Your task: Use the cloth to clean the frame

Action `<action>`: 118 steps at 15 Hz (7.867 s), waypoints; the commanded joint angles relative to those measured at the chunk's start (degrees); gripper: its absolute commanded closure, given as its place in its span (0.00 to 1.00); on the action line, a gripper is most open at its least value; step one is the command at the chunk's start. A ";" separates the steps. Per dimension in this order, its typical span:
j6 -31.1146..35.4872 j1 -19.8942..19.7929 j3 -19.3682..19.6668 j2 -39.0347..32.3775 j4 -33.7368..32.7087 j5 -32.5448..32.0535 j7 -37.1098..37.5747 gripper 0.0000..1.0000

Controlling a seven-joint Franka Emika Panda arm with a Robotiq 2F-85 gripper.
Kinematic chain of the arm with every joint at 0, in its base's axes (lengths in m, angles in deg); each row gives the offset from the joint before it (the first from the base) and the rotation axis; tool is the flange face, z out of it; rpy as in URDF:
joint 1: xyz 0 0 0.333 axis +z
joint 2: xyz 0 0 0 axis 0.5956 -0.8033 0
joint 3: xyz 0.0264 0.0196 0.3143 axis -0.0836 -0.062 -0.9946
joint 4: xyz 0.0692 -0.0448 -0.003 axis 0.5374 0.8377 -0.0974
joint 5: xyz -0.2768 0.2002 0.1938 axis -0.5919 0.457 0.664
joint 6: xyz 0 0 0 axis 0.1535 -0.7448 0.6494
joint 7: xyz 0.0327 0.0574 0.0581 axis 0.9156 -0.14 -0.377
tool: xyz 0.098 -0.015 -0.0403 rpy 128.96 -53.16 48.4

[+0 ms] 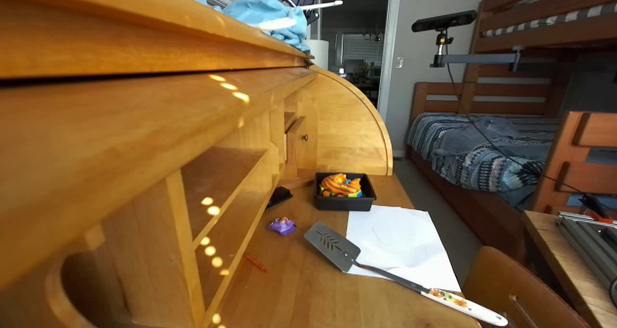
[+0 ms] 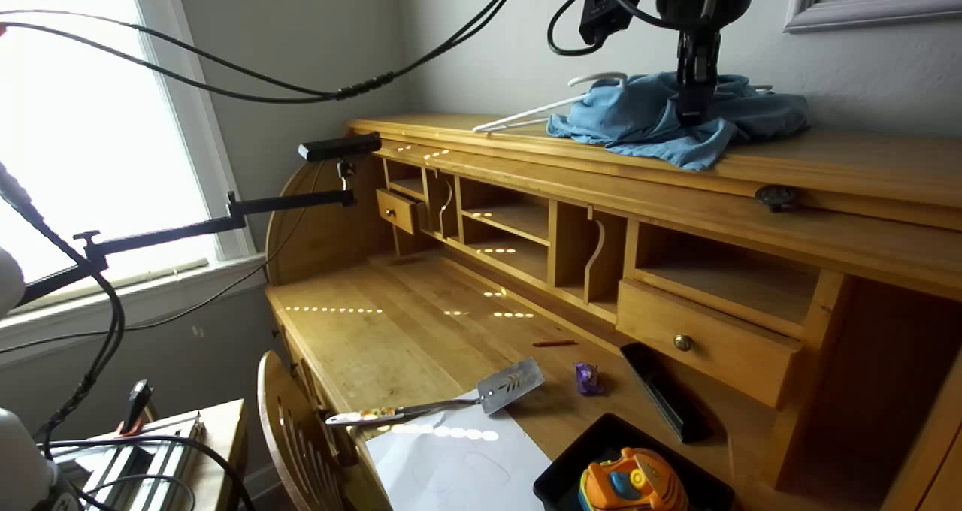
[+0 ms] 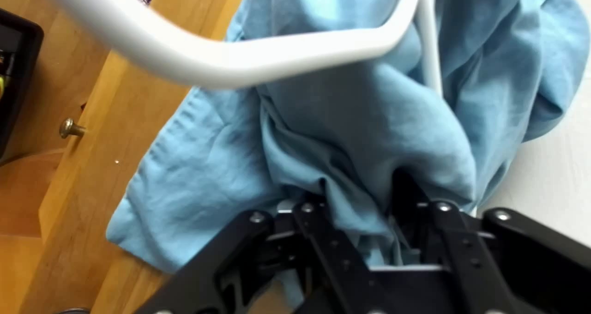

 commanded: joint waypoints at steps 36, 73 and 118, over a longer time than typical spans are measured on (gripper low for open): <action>8.18 9.65 8.14 2.46 1.81 -25.95 19.22 0.98; 64.59 27.13 34.69 -2.62 -9.90 -43.27 44.39 0.98; 83.31 5.01 7.33 -10.00 -18.26 -37.44 61.28 0.98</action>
